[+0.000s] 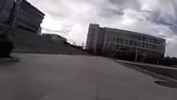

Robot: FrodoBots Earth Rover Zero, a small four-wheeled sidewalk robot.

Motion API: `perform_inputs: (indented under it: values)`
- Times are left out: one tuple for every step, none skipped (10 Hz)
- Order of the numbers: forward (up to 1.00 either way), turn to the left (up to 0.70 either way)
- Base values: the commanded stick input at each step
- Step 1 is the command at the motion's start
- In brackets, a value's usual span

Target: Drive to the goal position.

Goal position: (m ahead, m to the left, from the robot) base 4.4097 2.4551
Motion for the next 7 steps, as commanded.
perform_inputs:
  values:
    - [1.0, 0.0]
    - [1.0, 0.0]
    - [1.0, 0.0]
    - [1.0, 0.03]
    - [1.0, 0.29]
    - [1.0, 0.4]
    - [1.0, 0.35]
